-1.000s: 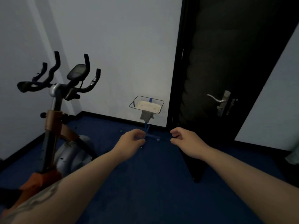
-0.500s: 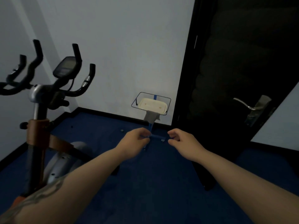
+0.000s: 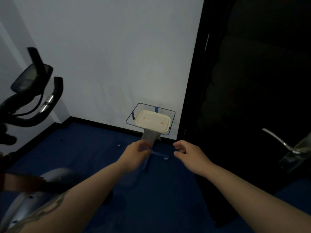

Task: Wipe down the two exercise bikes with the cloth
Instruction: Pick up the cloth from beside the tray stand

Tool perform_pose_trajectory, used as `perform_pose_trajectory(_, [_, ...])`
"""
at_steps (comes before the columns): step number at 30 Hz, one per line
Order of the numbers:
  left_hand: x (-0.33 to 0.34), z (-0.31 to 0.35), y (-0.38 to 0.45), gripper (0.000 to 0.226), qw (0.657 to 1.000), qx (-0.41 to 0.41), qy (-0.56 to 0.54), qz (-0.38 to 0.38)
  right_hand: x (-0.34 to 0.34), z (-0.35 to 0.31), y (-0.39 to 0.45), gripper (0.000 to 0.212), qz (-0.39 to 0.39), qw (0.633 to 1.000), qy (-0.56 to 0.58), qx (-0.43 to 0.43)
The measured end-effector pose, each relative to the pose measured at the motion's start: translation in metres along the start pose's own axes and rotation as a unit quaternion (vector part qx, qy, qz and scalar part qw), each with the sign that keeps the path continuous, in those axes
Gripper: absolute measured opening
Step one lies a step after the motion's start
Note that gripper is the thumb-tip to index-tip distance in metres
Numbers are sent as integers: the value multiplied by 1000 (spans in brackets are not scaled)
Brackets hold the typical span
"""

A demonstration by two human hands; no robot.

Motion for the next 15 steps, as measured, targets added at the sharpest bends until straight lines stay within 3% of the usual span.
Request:
perform_pose_trajectory(7, [0, -9, 94, 24, 1000, -19, -9, -4, -24, 23, 95, 35, -23, 1000, -1, 2])
perform_pose_trajectory(15, [-39, -67, 207, 25, 999, -38, -17, -28, -12, 33, 219, 33, -37, 999, 18, 34])
Point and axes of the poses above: each hand's wrist, its own y-axis towards the middle knuckle, its own x-axis out of the palm, z = x × y, the point moved 2 cm from there along y, towards the middle knuckle, and after that the axes turned 7 degrees about -z, right-handed, at the moved point
